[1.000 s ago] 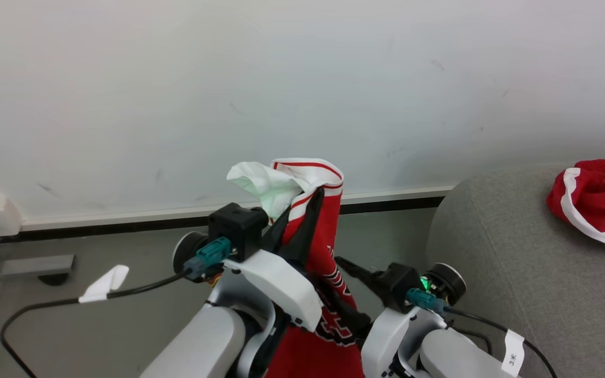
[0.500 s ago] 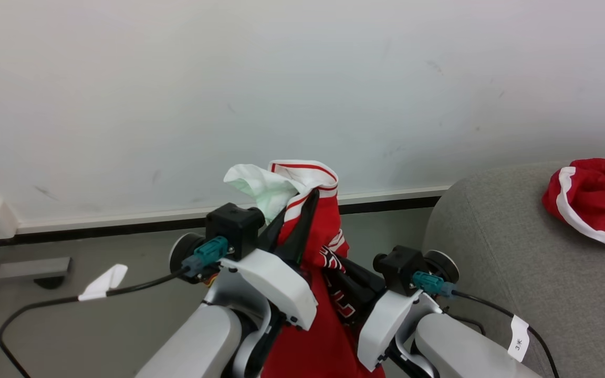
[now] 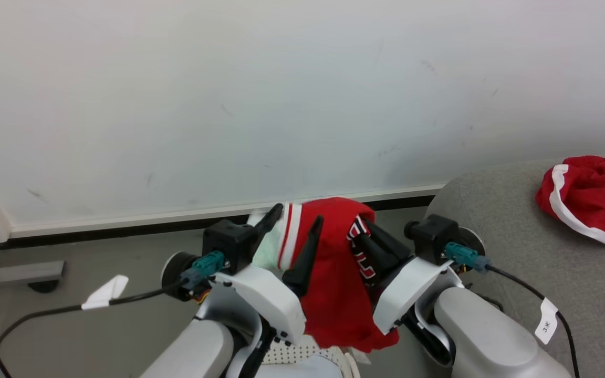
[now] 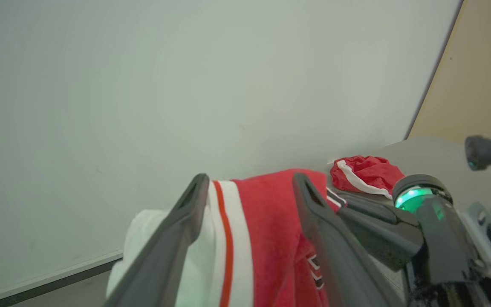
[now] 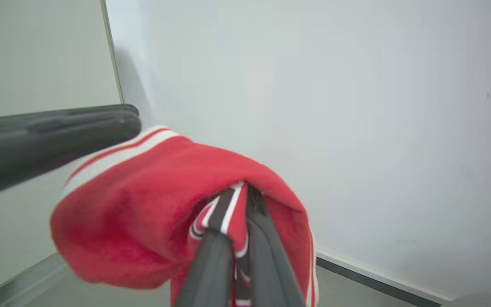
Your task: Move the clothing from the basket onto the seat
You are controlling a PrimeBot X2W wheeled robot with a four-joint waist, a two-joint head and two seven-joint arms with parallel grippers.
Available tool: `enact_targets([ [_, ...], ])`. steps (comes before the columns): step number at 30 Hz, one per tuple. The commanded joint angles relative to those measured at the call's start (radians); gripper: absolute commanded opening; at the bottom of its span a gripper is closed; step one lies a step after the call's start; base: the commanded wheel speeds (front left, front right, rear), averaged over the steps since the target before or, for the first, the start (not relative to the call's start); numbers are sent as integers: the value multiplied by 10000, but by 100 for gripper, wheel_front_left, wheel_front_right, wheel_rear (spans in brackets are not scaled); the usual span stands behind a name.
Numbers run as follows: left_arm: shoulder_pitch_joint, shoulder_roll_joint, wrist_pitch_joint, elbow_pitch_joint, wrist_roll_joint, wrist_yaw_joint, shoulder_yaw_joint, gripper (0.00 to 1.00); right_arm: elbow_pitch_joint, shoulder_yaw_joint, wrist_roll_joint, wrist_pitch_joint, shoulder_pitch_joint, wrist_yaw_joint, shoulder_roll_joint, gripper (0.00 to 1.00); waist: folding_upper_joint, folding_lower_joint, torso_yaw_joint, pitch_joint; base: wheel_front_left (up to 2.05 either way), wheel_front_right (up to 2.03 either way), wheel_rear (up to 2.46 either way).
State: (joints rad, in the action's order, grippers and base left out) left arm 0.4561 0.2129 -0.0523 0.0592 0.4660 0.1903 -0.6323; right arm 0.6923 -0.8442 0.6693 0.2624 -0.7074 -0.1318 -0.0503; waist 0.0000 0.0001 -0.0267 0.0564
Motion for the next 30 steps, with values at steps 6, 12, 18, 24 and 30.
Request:
enact_targets([
  [6,-354,156,20,64,204,-37,-85,100,-78,731,-428,32,106,22,-13,0,0,-1,-104,38,0,0,0],
  [12,-450,201,44,-8,227,-8,-102,100,-182,1031,-671,32,184,22,-17,0,0,-1,-279,-8,0,0,0],
  [18,-524,261,58,-78,224,28,-105,100,-309,1288,-907,33,248,22,-159,0,0,-1,-726,-147,0,0,0],
  [24,-515,304,99,-143,211,92,-99,100,-437,1416,-1001,33,362,22,-378,0,0,-1,-1515,-308,0,0,0],
  [30,-446,231,171,-203,262,80,-147,100,-688,1542,-1074,33,360,22,-578,0,0,-1,-2526,-456,0,0,0],
])
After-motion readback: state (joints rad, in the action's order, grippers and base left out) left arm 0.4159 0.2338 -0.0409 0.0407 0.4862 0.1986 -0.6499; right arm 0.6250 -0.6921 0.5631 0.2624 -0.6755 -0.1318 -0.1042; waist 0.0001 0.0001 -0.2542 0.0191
